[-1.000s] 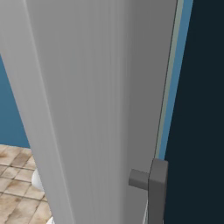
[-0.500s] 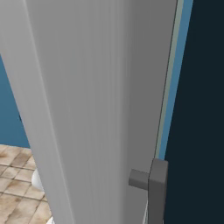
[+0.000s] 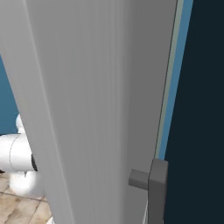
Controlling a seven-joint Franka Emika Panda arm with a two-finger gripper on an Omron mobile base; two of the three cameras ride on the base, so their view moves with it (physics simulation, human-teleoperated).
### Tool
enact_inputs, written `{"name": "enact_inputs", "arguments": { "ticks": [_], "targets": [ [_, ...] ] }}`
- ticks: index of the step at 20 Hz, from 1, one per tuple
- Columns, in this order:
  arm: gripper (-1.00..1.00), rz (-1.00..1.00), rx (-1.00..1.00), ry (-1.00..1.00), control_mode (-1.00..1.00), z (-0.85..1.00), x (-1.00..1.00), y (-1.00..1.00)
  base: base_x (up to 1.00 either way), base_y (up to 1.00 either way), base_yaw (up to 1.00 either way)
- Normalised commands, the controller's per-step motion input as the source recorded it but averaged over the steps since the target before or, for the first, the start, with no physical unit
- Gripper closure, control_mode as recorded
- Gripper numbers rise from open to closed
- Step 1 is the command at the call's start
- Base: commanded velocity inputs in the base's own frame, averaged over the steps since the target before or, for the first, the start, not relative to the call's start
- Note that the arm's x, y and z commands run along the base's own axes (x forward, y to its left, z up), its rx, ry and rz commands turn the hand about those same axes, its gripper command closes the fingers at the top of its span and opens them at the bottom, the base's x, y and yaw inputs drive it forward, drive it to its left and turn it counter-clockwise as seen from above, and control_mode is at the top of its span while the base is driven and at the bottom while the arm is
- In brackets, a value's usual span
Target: Take the fish out of the fridge, briefly rinse it in the sink, and place it on the tray next to the sink.
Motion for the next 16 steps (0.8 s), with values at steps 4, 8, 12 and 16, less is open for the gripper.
{"name": "enact_inputs", "arguments": {
  "ticks": [4, 8, 12, 16],
  "targets": [
    [1.0, -0.12, 0.03, 0.0, -1.0, 1.0, -1.0, 0.0, 0.0, 0.0, 0.0],
    [1.0, -0.1, 0.02, 0.0, -1.0, 1.0, -1.0, 0.0, 0.0, 0.0, 0.0],
    [1.0, -0.08, 0.01, 0.07, -1.0, 0.64, -1.0, 0.04, 0.0, 0.0, 0.0],
    [1.0, -0.03, 0.0, 0.08, -1.0, 0.07, -1.0, 0.02, 0.0, 0.0, 0.0]
  ]
}}
